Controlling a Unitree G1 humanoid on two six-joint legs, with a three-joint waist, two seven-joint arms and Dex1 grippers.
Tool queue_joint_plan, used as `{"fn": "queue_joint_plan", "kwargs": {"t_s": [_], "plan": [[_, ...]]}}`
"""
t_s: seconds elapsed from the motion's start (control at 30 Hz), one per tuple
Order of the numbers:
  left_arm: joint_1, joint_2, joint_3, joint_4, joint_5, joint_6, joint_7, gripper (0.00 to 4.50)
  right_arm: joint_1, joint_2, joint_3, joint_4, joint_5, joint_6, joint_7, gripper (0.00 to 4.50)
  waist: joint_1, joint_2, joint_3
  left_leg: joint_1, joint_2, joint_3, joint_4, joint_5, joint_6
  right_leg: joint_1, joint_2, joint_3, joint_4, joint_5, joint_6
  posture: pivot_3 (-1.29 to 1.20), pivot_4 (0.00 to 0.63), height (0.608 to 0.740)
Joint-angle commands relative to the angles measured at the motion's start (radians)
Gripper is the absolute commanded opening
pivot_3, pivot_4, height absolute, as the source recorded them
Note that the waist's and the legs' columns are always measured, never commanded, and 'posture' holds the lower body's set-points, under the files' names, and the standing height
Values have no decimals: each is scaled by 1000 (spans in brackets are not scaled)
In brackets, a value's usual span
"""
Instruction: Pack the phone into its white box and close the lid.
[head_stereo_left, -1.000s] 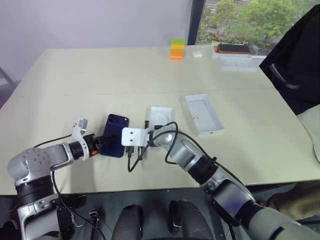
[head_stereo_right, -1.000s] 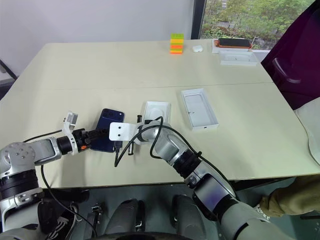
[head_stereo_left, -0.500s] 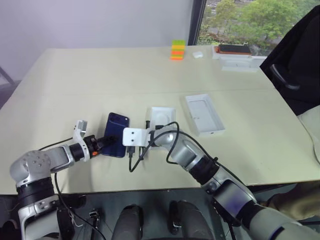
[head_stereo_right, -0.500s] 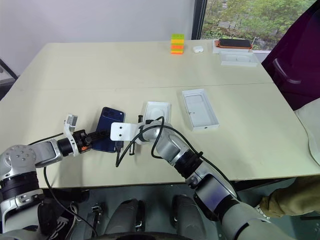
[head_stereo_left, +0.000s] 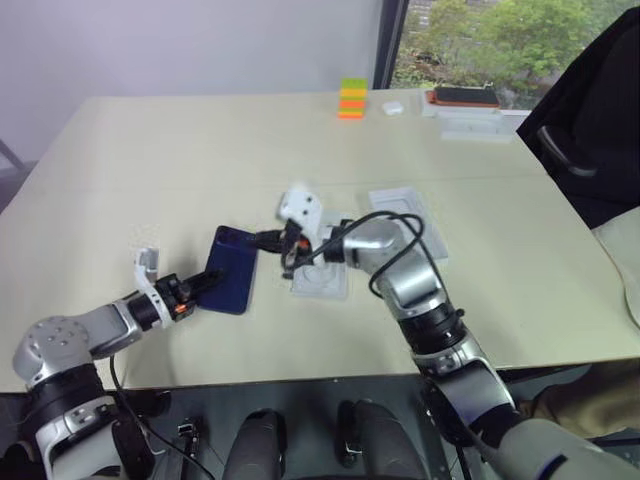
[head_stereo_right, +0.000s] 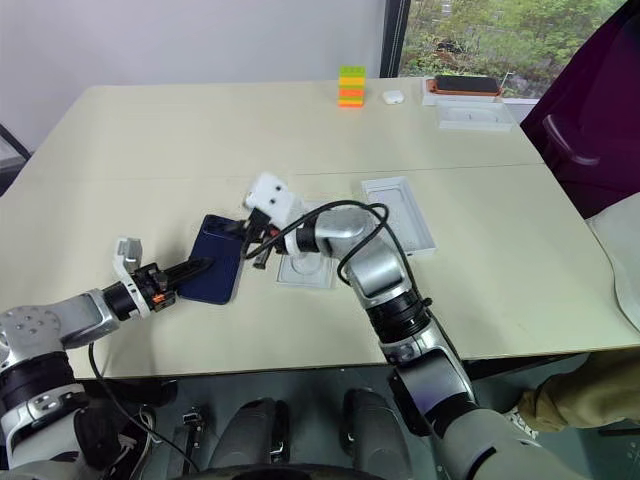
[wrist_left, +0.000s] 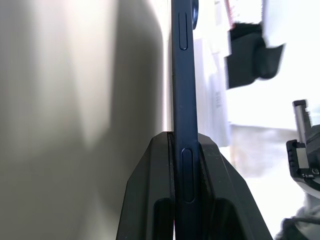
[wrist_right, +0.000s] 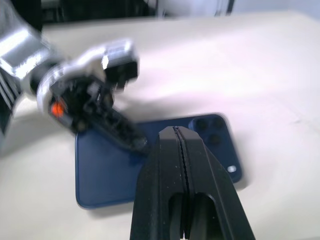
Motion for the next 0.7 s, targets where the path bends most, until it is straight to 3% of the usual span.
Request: {"fn": "queue_joint_plan", "kwargs": {"t_s": [0.03,0.37,0.43,0.7], "plan": [[16,13,19,-7,-42,5,-19,524,18,-43,-19,-52,46,-1,4,0,0,0,0,0,0,0,0,0,0,0,0,0,0,0,0,0,150,740],[20,9,11,32,-62,-2,-15,524,39,-105,44,-61,35,-24,-42,0,1,0,0,0,0,1,-2,0,0,-2,0,0,0,0,0,0,150,740],[31,14,1,23,-64,-6,-23,17,39,-109,45,-60,41,-23,-50,0,1,0,0,0,0,1,-2,0,0,-2,0,0,0,0,0,0,150,740],[27,20,30,46,-93,-11,-9,6,47,-167,21,-60,68,-35,-39,0,1,0,0,0,0,1,-2,0,0,-1,0,1,-1,0,0,0,150,740]]}}
